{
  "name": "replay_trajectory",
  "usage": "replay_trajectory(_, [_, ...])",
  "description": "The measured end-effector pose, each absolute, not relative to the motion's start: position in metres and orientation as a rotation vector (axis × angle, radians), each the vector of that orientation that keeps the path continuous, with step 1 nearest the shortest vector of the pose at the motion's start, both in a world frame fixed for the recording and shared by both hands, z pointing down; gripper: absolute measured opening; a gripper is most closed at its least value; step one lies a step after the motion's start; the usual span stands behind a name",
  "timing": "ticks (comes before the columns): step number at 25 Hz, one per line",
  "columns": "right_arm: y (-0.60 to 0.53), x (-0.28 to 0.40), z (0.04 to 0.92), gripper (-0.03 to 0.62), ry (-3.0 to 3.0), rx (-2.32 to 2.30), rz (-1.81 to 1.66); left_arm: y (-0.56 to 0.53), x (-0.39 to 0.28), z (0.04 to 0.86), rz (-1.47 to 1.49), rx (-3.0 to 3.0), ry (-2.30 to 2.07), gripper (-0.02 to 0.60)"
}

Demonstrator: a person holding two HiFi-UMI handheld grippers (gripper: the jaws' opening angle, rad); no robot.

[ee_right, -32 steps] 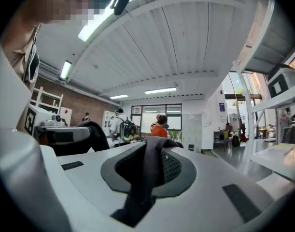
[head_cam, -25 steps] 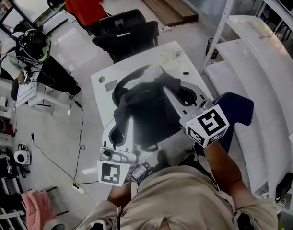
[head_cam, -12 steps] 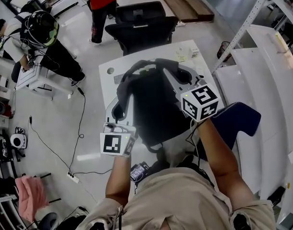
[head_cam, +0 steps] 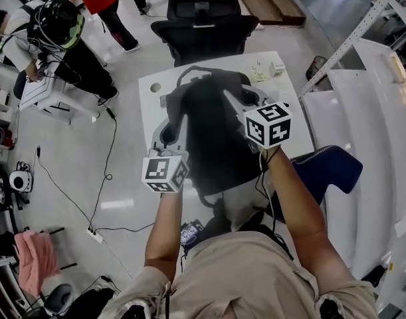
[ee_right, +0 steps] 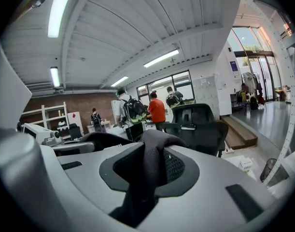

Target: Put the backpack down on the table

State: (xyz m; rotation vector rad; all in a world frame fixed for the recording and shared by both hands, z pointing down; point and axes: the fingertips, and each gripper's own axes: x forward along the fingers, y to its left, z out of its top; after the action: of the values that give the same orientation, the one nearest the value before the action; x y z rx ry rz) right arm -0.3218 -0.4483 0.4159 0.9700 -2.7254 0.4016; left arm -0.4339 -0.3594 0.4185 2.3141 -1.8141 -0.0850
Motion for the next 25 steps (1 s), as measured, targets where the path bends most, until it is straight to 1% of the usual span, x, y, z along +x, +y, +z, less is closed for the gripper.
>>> replay_trajectory(8, [-0.452,-0.325,0.469,0.098,-2.627,0.995,0.488,-0.369,-0.438,0.462,-0.031,2.224,-1.765,0.071])
replay_trajectory(13, [-0.448,-0.319,0.488,0.104,-2.585,1.011,0.502,-0.367,-0.439,0.477,-0.003,2.195,-1.732,0.083])
replay_trajectory(16, [-0.446,-0.313,0.498,0.118,-2.552,1.023,0.479,-0.364,-0.434,0.487,0.032,2.191,-1.685,0.089])
replay_trajectory(24, [-0.439,-0.292,0.506,0.178,-2.475,1.104,0.318,-0.352,-0.432,0.507,0.133,2.2,-1.613,0.177])
replay_trajectory(25, [-0.436,-0.289,0.505,0.184,-2.464,1.118,0.288,-0.35,-0.434,0.506,0.148,2.205,-1.633,0.206])
